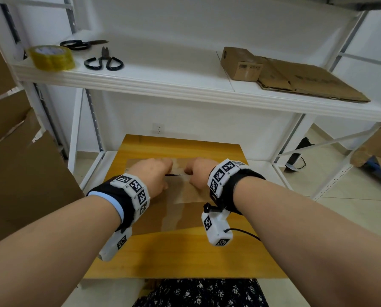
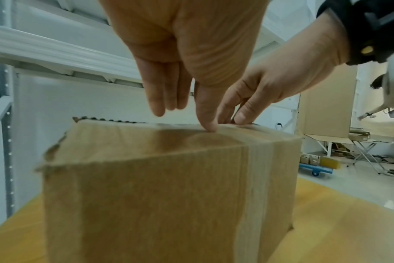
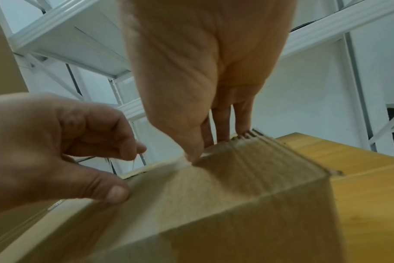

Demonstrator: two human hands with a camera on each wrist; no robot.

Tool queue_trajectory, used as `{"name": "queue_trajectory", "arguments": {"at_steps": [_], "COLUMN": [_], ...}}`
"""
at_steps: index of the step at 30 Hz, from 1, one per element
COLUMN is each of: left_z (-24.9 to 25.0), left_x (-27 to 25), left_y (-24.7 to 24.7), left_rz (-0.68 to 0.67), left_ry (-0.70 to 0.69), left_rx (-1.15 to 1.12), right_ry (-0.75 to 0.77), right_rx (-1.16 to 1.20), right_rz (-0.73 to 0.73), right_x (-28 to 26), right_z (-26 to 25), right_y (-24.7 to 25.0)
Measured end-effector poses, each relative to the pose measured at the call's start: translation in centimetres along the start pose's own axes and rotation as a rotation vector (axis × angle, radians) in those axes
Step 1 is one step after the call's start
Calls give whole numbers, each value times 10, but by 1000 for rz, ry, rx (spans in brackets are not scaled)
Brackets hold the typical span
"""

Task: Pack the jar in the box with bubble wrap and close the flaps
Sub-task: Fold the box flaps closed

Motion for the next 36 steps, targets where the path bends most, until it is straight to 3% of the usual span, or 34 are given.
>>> {"name": "queue_trajectory", "arguments": {"at_steps": [2,5,8,10,14,23,36], "left_z": [-4,-10,-10,-11,-14,-24,-36], "left_x": [1,-4,-10,-12,-10,13,72], "left_y": [-4,-24,-35,-34,-36,-38,-42], "left_rz": [-30,-209,-376,-434,-431,-441,-397], "left_ry": [27,74,19,-7,47,50,60], "left_rx": [-6,-81,-34,21,10,18,20], "right_ry": [-10,-20,5,10,-62,-72,-92], "right_rx": [-69,-39,139,113,43,61,-89], "right_rz": [-50,-10,-34,-90,-43,8,55], "right_x": [-1,-7,-23,-33,-31,-2,58], "right_z": [-2,1,12,17,25,29,39], "right_y": [-3,-11,-20,-23,-35,-41,-15]}}
Point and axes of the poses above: each hand's wrist, its own x-axis towards the middle knuckle, its own y-axis out of the back of the hand, z = x × y, the point moved 8 cm from there along x, towards the middle knuckle, and after that the axes turned 14 degrees about x, right-handed, at the moved point
